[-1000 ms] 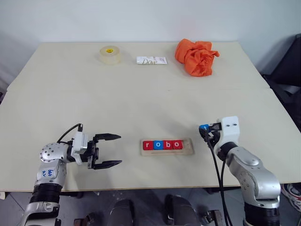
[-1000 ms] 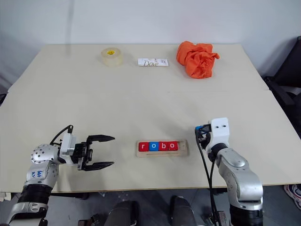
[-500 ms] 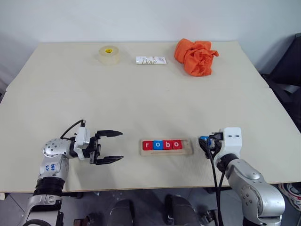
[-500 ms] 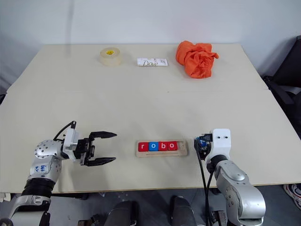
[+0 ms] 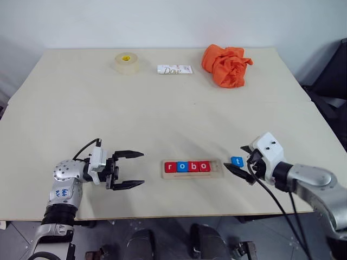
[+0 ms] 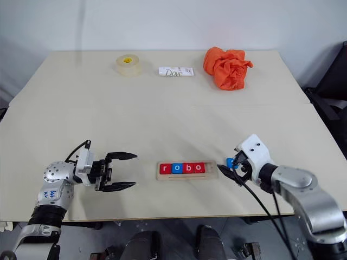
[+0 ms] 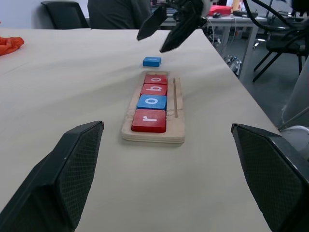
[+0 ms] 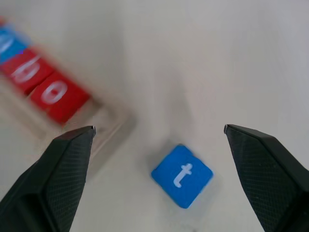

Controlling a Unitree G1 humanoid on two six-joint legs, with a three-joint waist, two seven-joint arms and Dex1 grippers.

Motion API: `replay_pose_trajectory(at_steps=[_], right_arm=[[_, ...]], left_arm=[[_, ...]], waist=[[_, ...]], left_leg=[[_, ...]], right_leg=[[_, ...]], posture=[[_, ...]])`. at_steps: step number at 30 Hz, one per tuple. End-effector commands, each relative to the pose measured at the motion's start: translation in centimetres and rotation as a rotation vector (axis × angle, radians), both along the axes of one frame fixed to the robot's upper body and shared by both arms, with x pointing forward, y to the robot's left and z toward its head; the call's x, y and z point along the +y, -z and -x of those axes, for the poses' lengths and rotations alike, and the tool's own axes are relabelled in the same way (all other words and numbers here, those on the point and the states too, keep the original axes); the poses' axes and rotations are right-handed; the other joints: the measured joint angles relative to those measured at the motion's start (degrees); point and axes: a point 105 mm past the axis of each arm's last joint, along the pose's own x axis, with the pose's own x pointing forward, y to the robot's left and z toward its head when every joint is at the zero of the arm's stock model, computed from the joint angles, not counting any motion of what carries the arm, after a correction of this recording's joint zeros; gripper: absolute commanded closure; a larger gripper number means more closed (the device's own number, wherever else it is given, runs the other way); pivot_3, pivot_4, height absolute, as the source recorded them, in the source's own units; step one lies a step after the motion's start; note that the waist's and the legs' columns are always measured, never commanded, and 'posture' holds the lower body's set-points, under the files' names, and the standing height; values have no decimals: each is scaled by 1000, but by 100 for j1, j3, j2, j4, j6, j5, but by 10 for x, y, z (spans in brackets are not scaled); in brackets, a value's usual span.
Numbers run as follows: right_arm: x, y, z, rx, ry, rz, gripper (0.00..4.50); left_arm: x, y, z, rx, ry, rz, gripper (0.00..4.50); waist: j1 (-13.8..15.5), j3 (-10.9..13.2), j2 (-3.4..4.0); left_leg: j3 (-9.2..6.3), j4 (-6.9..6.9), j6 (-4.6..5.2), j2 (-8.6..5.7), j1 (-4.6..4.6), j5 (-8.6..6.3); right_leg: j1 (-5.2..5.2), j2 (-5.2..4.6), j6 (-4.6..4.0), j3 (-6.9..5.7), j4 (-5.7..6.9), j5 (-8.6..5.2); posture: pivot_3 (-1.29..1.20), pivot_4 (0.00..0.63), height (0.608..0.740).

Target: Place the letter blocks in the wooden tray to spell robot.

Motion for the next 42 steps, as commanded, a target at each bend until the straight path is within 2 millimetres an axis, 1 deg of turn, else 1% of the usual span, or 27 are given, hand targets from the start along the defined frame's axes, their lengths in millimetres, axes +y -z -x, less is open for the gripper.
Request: replay_pose_trajectory(at_steps=[1, 3, 7, 11, 14, 17, 21, 22, 26, 28, 30, 32, 35, 38, 42], right_arm=[[0, -4, -4, 8, -196, 92, 29], [-8, 0, -11, 34, -247, 155, 29], [-21, 11, -24, 81, -291, 229, 29], [-33, 26, -30, 135, -331, 300, 29], [-33, 28, -36, 134, -328, 292, 618], [-31, 27, -37, 134, -346, 286, 1595], [-30, 21, -38, 123, -350, 294, 2973], [-29, 19, -37, 122, -354, 291, 3046], [-17, 1, -39, 80, -372, 271, 3045], [-6, -10, -38, 88, -393, 260, 3045], [3, -15, -36, 104, -413, 272, 3045], [18, -20, -32, 102, -452, 252, 3045], [32, -20, -30, 125, -473, 243, 3045], [36, -12, -28, 142, -497, 307, 3045], [41, -5, -24, 156, -537, 341, 3045]], left_arm=[[-4, -3, 5, -30, 58, 4, 0], [-5, -2, 6, -31, 60, 6, 0], [-7, -1, 9, -36, 56, 13, 0], [-5, -1, 12, -40, 33, 19, 0], [-3, -1, 15, -43, 16, 18, 0], [-2, -1, 16, -44, 6, 19, 0], [0, 0, 17, -43, -7, 16, 0], [0, -1, 17, -44, -9, 17, 0], [0, -1, 16, -46, -17, 19, 0], [0, 0, 16, -46, -18, 21, 0], [-1, 1, 16, -45, -19, 23, 0], [-3, 1, 16, -47, -19, 26, 0], [-5, 2, 16, -49, -20, 32, 0], [-7, 3, 17, -51, -21, 36, 0], [-5, 4, 22, -50, -32, 38, 0]], waist=[[-1, 1, -1], [0, 1, -2], [2, 1, -2], [0, 1, -2], [0, 1, -2], [0, 1, -3], [0, 0, -2], [0, 0, -2], [2, 1, -2], [-12, 3, 2], [-18, 3, 2], [-10, 3, 2], [-1, 3, 2], [10, 3, 2], [4, 3, 2]], left_leg=[[1, 0, 0, 0, 0, 0], [3, 0, 0, 0, 1, 0], [7, 3, -1, 0, 1, 1], [10, 5, -2, 0, 0, 1], [10, 8, -3, 1, 2, 1], [9, 17, -4, 1, 3, 1], [9, 21, -4, 0, 5, 3], [9, 22, -5, 0, 5, 3], [9, 21, -5, 0, 4, 4], [10, 20, -5, 0, 3, 4], [11, 17, -5, 1, 3, 4], [10, 15, -6, 2, 3, 3], [10, 15, -7, 2, 2, 2], [11, 15, -6, 1, -1, 1], [12, 15, -4, 0, -4, -2]], right_leg=[[0, 0, 0, 0, 0, 0], [0, 1, 1, 0, 0, 0], [-1, 0, 2, 0, 0, 1], [-1, -1, 2, 0, 1, 1], [0, -1, 2, 0, 2, 1], [3, -3, 6, 0, 5, 4], [5, -5, 8, 1, 9, 7], [4, -6, 8, 1, 11, 7], [1, -7, 8, 1, 11, 7], [-2, -6, 7, 2, 11, 7], [-5, -6, 6, 3, 13, 6], [-7, -5, 3, 2, 14, 4], [-6, -6, 2, 2, 12, 4], [-7, -7, 2, 2, 11, 4], [-7, -8, 2, 1, 7, 4]], posture=[[0, 150, 740], [0, 150, 740], [0, 150, 740], [0, 150, 740], [0, 150, 740], [0, 150, 740], [0, 150, 740], [0, 150, 740], [0, 150, 740], [0, 150, 740], [0, 150, 740], [0, 150, 740], [0, 150, 740], [0, 150, 740], [0, 150, 740]])
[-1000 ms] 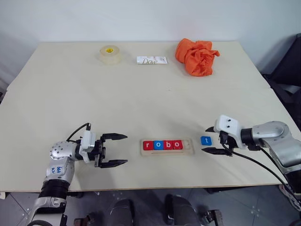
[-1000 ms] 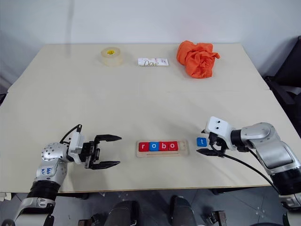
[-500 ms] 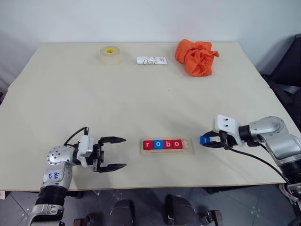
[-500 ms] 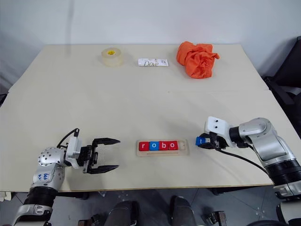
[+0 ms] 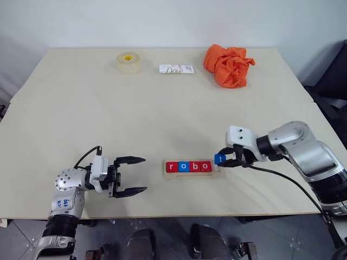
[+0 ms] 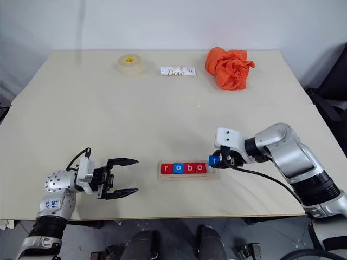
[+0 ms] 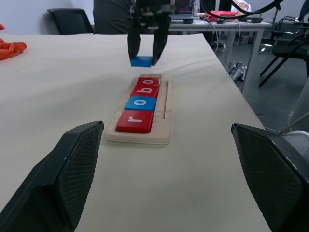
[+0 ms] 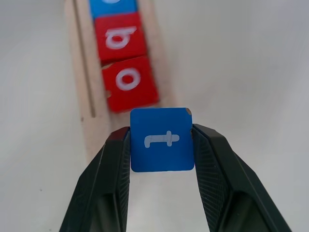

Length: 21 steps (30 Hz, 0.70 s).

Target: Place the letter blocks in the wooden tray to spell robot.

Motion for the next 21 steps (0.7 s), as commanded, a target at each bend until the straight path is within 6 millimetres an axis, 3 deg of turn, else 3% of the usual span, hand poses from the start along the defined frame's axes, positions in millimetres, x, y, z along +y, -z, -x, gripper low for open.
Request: replay_pose_trajectory(at_steps=[1, 21], right_arm=[[6, -6, 2, -37, -48, 30, 3045], [26, 3, 5, -18, -124, 33, 3045]], left_arm=[[0, -5, 5, -35, -7, 9, 0], [-1, -3, 9, -30, -44, 18, 0]], waist=[[-3, 0, 0], [-6, 0, 0]], left_leg=[[0, 0, 0, 0, 0, 0], [0, 1, -1, 1, 1, 0]], right_leg=[[0, 1, 0, 0, 0, 0], [0, 1, 0, 0, 3, 0]], posture=[[0, 150, 740], [0, 150, 740]])
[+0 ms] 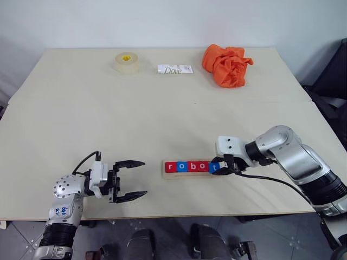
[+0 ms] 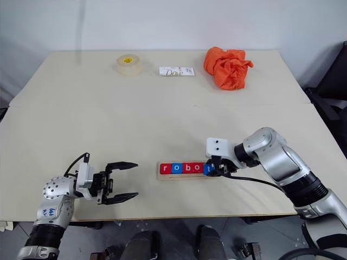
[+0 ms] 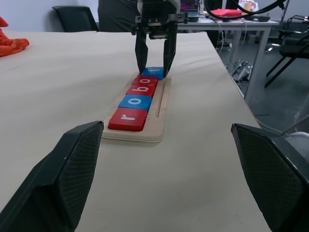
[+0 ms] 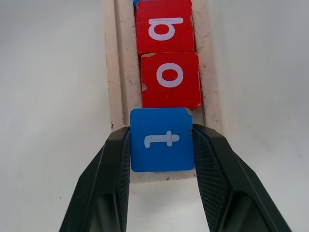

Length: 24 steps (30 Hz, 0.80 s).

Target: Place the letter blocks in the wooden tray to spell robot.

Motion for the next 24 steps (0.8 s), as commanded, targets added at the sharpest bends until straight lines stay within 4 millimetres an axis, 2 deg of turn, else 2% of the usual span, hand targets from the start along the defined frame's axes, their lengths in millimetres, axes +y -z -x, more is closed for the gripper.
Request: replay_pose_trajectory(at_steps=[1, 15, 24], right_arm=[[9, -9, -2, -44, -30, -10, 3045], [5, -16, -11, -76, -8, -14, 3045], [14, -12, -4, -42, -28, -44, 3045]], left_arm=[[0, -6, 2, -31, -1, 13, 0], [-1, -6, 0, -32, -6, 15, 0], [-1, -6, -1, -34, -7, 13, 0]], waist=[[-8, 0, 0], [-4, 0, 0], [-3, 0, 0]], left_leg=[[0, 0, 0, 0, 0, 0], [0, 0, 0, 0, 0, 0], [0, 0, 0, 0, 0, 0]], right_leg=[[0, 0, 0, 0, 0, 0], [-1, 1, 0, 0, 1, 0], [-1, 1, 0, 0, 1, 0]], posture=[[0, 150, 740], [0, 150, 740], [0, 150, 740]])
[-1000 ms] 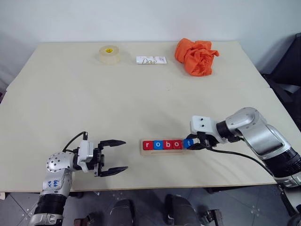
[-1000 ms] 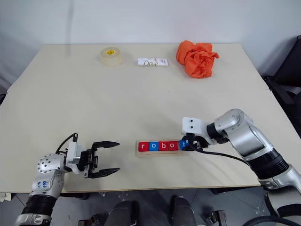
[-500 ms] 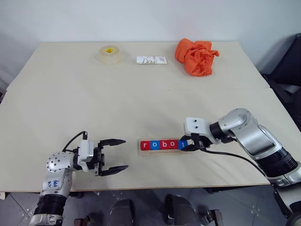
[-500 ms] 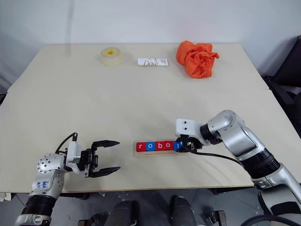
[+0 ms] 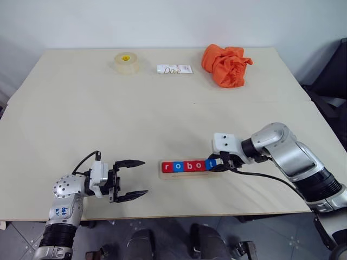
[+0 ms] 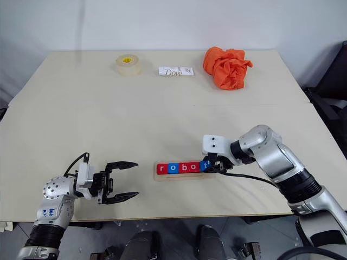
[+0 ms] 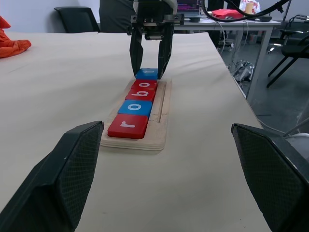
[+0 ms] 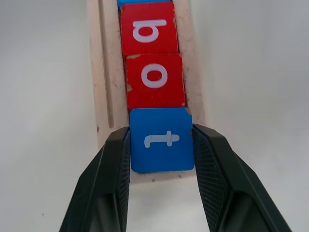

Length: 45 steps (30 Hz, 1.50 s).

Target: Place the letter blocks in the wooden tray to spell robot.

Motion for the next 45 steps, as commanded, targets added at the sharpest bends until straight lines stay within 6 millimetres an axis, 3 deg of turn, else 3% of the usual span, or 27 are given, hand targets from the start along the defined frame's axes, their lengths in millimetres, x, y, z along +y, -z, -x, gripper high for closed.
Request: replay_pose_trajectory(at_steps=[1, 9, 18, 25, 29, 33, 37, 41, 45], right_arm=[[7, -9, 4, -17, -28, -35, 3045], [9, -8, 0, -20, -11, -44, 3045], [9, -27, 6, -26, 9, -99, 62], [-5, -43, 8, -85, 44, -211, 26], [-32, -41, 21, -72, 56, -308, 26], [-67, -34, 35, -64, 36, -460, 26], [-88, -37, 46, -62, -24, -609, 26], [-106, -24, 48, -70, -26, -569, 26], [-112, -29, 38, -109, -22, -593, 26]], left_arm=[[0, -5, -1, -28, -4, 12, 0], [1, -6, -3, -31, -8, 13, 0], [2, -6, -6, -34, -10, 10, 0], [4, -6, -11, -31, -58, -4, 0], [8, -9, -19, -62, -166, -26, 0], [19, -18, -16, -102, -210, -24, 0], [34, -26, -14, -112, -238, -15, 0], [50, -31, -6, -104, -235, -20, 0], [67, -32, 2, -97, -247, -29, 0]], waist=[[0, 0, 0], [-1, 0, 0], [0, 0, 0], [18, 0, 0], [35, 0, 0], [28, -1, -3], [-15, -1, -2], [-24, -1, -2], [-47, 0, -1]], left_leg=[[0, 0, 0, 0, 0, 0], [0, 0, 0, 0, 0, 0], [0, 0, 0, 0, 0, 0], [-2, 0, 0, 0, 0, 0], [-4, -1, 1, -1, 0, 0], [-2, 0, 4, -3, 1, -2], [3, -2, 2, 0, 12, 0], [0, -2, -5, 3, 21, 7], [2, -4, -7, 3, 20, 7]], right_leg=[[0, 0, 0, 0, 0, 0], [0, 0, 0, 0, 1, 0], [-1, 0, 0, 0, 2, 0], [2, 0, 0, -1, 0, 0], [6, 0, 0, -2, -4, 0], [10, 0, 3, -2, -8, 1], [12, 4, 3, 2, -3, 1], [14, 6, 3, 2, 8, 1], [12, 5, 1, 3, 5, 0]], posture=[[0, 150, 740], [0, 150, 740], [0, 150, 740], [0, 150, 740], [0, 150, 740], [0, 150, 740], [0, 150, 740], [0, 150, 740], [0, 150, 740]])
